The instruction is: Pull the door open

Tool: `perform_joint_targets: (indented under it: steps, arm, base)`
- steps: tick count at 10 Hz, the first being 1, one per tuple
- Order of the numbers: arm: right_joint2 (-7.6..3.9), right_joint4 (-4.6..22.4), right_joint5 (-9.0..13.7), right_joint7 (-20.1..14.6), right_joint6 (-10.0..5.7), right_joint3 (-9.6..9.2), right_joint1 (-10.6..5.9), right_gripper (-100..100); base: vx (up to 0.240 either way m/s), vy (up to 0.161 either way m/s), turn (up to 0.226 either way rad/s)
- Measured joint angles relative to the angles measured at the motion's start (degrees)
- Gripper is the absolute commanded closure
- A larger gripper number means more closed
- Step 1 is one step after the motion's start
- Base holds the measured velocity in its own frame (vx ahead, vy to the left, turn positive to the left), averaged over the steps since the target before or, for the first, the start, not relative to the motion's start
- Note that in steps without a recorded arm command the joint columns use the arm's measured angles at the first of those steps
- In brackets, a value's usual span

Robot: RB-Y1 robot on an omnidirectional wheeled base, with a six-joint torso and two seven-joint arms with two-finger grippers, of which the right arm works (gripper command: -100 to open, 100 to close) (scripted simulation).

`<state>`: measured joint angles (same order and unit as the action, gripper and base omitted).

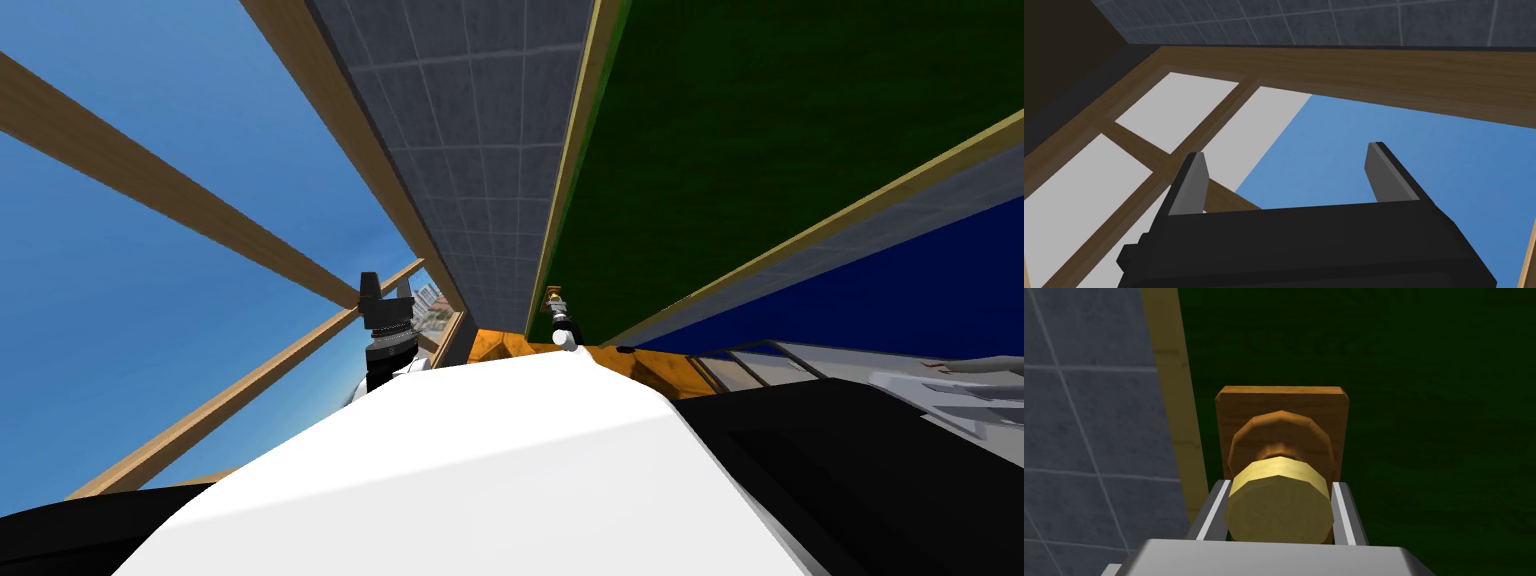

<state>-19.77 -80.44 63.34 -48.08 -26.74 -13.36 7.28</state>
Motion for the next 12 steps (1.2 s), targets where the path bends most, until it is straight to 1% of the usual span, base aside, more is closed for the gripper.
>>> perform_joint_targets:
  steps: [2, 4, 5, 6, 8, 9, 10, 11, 12]
  arm:
    - [-2.02, -0.1, 0.6, -1.8, -0.25, -0.05, 0.88, 100]
    - [-4.09, 1.0, 0.5, -4.3, -1.45, -0.89, 0.85, 100]
    - [-5.03, 0.9, 0.7, -5.2, -1.58, -0.9, 1.11, 100]
    - [-6.27, 0.5, 1.2, -6.0, -1.53, -0.7, 1.58, 100]
    - [-8.09, 1.6, 1.1, -8.4, -2.8, -1.29, 1.28, 100]
    - [-9.34, 1.4, 1.5, -9.2, -2.76, -1.09, 1.59, 100]
    - [-10.51, 1.7, 1.6, -10.4, -2.98, -1.28, 1.7, 100]
    - [-11.39, 2.0, 1.7, -11.3, -3.35, -1.39, 1.9, 100]
    - [-11.43, 2.1, 1.7, -11.5, -3.31, -1.5, 2.02, 100]
  base:
    - [-0.189, -0.027, 0.21]
    - [-0.137, -0.009, 0.168]
    - [-0.131, -0.012, 0.24]
    - [-0.132, -0.025, 0.169]
    - [-0.155, 0.005, 0.202]
    - [-0.156, 0.005, 0.17]
    - [-0.158, 0.006, 0.186]
    - [-0.069, -0.002, 0.039]
    - [-0.151, -0.033, 0.109]
